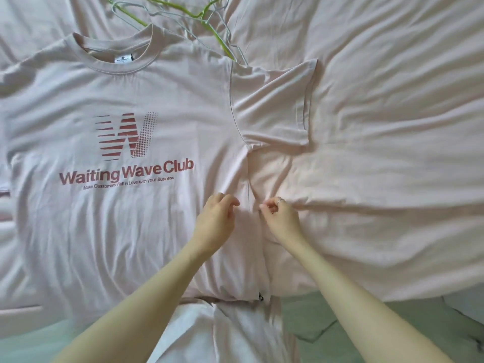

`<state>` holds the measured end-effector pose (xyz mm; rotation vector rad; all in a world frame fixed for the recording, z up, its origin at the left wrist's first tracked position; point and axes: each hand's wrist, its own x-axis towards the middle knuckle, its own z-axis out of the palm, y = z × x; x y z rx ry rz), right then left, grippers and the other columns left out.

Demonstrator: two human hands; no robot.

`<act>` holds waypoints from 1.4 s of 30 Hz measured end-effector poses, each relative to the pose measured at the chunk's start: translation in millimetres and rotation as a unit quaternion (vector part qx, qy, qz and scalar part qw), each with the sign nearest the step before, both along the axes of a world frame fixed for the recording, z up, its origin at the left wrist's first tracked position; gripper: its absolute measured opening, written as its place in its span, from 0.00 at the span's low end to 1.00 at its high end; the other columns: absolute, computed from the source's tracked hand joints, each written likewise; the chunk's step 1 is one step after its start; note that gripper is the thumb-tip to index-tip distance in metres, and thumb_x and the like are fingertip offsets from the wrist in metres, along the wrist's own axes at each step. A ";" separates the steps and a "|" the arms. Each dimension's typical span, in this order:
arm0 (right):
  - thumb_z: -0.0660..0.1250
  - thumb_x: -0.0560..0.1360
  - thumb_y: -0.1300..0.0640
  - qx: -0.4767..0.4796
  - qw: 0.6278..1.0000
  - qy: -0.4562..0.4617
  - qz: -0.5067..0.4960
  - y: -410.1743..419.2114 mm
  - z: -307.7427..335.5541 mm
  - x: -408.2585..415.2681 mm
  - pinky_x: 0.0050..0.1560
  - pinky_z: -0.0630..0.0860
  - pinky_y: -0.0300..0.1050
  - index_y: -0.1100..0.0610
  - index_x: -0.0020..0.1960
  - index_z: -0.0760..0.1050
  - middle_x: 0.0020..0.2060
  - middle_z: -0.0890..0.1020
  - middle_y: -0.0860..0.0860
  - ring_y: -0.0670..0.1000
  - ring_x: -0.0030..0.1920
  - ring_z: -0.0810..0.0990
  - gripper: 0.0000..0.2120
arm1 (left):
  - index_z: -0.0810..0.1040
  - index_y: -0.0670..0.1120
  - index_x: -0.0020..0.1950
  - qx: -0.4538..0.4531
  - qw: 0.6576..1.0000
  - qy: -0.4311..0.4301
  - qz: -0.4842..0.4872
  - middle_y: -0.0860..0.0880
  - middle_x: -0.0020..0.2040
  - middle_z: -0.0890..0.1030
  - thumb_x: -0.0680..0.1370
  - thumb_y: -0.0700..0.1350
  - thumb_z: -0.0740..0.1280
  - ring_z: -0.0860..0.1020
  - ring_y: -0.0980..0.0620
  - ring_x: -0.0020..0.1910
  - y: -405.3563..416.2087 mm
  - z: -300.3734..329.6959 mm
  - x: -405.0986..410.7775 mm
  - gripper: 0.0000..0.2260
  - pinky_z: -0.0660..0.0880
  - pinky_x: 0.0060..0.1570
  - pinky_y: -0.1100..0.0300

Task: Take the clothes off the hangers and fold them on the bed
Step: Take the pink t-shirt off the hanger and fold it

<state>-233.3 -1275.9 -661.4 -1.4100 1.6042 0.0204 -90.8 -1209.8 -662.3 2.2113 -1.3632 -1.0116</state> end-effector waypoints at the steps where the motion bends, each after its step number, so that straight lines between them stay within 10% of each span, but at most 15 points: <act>1: 0.66 0.76 0.54 -0.021 0.999 0.022 0.036 17.0 -2.1 0.5 0.54 0.72 0.45 0.58 0.50 0.77 0.44 0.78 0.51 0.52 0.47 0.77 0.07 | 0.79 0.41 0.52 -0.013 1.000 -0.018 -0.011 0.45 0.49 0.78 0.77 0.34 0.59 0.74 0.44 0.52 13.9 -0.3 2.4 0.11 0.72 0.46 0.54; 12: 0.60 0.78 0.54 -0.144 0.977 0.152 0.046 119.4 -21.7 10.3 0.54 0.70 0.49 0.60 0.53 0.76 0.55 0.74 0.57 0.58 0.58 0.72 0.11 | 0.79 0.39 0.49 -0.091 0.986 -0.077 -0.117 0.45 0.52 0.79 0.72 0.30 0.63 0.76 0.46 0.55 140.8 -11.0 10.0 0.10 0.73 0.55 0.52; 26: 0.52 0.81 0.60 -0.061 0.979 -0.014 -0.193 134.3 3.4 -12.4 0.47 0.66 0.47 0.58 0.49 0.65 0.49 0.77 0.59 0.61 0.54 0.75 0.05 | 0.77 0.38 0.54 -0.062 0.992 -0.097 -0.058 0.42 0.57 0.75 0.73 0.29 0.62 0.73 0.40 0.57 186.5 -4.5 -22.1 0.13 0.71 0.53 0.50; 32: 0.52 0.81 0.59 -0.186 0.981 -0.005 -0.051 131.2 15.9 -22.8 0.40 0.61 0.48 0.59 0.51 0.67 0.46 0.80 0.61 0.62 0.49 0.76 0.07 | 0.76 0.38 0.55 -0.061 0.992 -0.097 -0.057 0.40 0.59 0.74 0.73 0.30 0.63 0.73 0.39 0.57 191.0 0.8 -51.3 0.12 0.72 0.51 0.49; 42: 0.61 0.74 0.60 -0.094 0.994 0.033 0.040 135.9 0.6 -51.1 0.45 0.68 0.45 0.58 0.45 0.74 0.38 0.77 0.53 0.55 0.45 0.75 0.04 | 0.76 0.38 0.58 -0.022 0.996 -0.078 -0.037 0.39 0.63 0.72 0.74 0.31 0.62 0.69 0.38 0.64 202.7 -7.8 -83.1 0.13 0.72 0.55 0.46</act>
